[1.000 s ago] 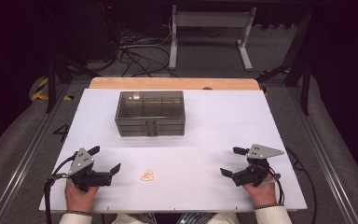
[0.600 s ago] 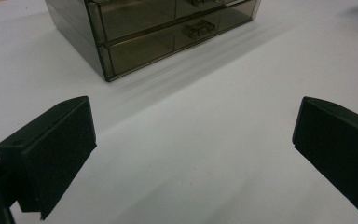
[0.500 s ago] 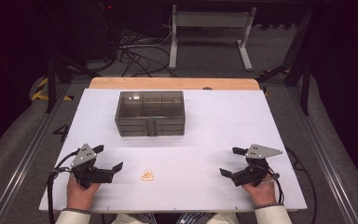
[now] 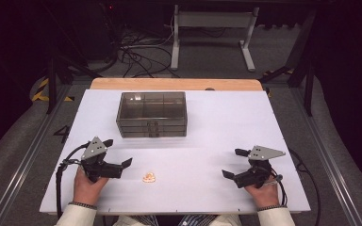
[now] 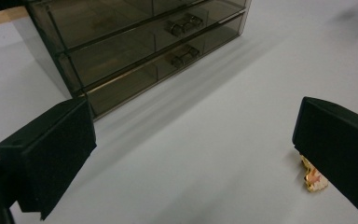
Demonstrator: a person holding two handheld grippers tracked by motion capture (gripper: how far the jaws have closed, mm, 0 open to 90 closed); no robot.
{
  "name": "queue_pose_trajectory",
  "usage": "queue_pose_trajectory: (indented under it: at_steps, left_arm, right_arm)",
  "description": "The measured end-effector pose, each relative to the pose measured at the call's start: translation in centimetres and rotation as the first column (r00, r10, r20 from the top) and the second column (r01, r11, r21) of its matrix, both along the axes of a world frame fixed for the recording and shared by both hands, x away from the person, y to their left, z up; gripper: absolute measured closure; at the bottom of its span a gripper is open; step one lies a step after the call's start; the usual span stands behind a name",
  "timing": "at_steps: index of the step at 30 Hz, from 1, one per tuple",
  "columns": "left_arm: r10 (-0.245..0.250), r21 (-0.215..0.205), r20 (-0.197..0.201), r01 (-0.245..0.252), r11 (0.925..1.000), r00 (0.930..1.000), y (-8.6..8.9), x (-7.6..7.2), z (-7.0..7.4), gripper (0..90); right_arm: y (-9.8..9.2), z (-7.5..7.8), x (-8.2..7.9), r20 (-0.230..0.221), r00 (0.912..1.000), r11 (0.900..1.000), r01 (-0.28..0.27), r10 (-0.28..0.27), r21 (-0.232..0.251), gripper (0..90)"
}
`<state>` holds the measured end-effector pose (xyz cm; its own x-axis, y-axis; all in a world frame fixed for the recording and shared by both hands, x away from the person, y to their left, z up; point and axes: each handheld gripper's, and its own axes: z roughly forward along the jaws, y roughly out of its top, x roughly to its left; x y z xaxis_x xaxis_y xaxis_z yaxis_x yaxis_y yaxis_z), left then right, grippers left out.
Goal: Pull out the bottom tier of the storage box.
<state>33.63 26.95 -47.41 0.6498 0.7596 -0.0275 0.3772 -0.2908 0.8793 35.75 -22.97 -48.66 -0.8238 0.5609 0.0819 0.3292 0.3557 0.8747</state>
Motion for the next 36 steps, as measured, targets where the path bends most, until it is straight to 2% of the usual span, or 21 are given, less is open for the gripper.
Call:
queue_pose_trajectory:
  at_steps: [13,18,26,33,36]
  left_arm:
    - [-0.026,0.011,0.008,0.026,0.9996,0.9996,-1.7,1.2,0.5,0.2]
    - [-0.044,0.015,-0.012,0.044,0.9989,0.9990,-2.4,1.8,0.5,0.2]
    - [-0.052,0.013,-0.023,0.053,0.9985,0.9984,-3.1,2.3,0.4,0.2]
    - [-0.079,0.002,-0.029,0.079,0.9968,0.9964,-3.4,2.5,0.3,0.3]
    - [-0.093,0.017,-0.018,0.093,0.9955,0.9955,-3.6,2.5,0.3,0.4]
  right_arm:
    - [0.0,0.0,0.0,0.005,1.0000,1.000,-0.003,0.003,-0.003,0.1]
    - [0.0,0.0,0.0,0.006,1.0000,1.000,-0.005,0.005,-0.004,0.1]
    - [0.0,0.0,0.0,0.005,1.0000,1.000,-0.006,0.006,0.000,0.1]
    - [0.0,0.0,0.0,0.004,1.0000,1.000,-0.007,0.007,0.000,0.1]
    - [0.0,0.0,-0.1,0.003,1.0000,1.000,-0.008,0.008,0.001,0.1]
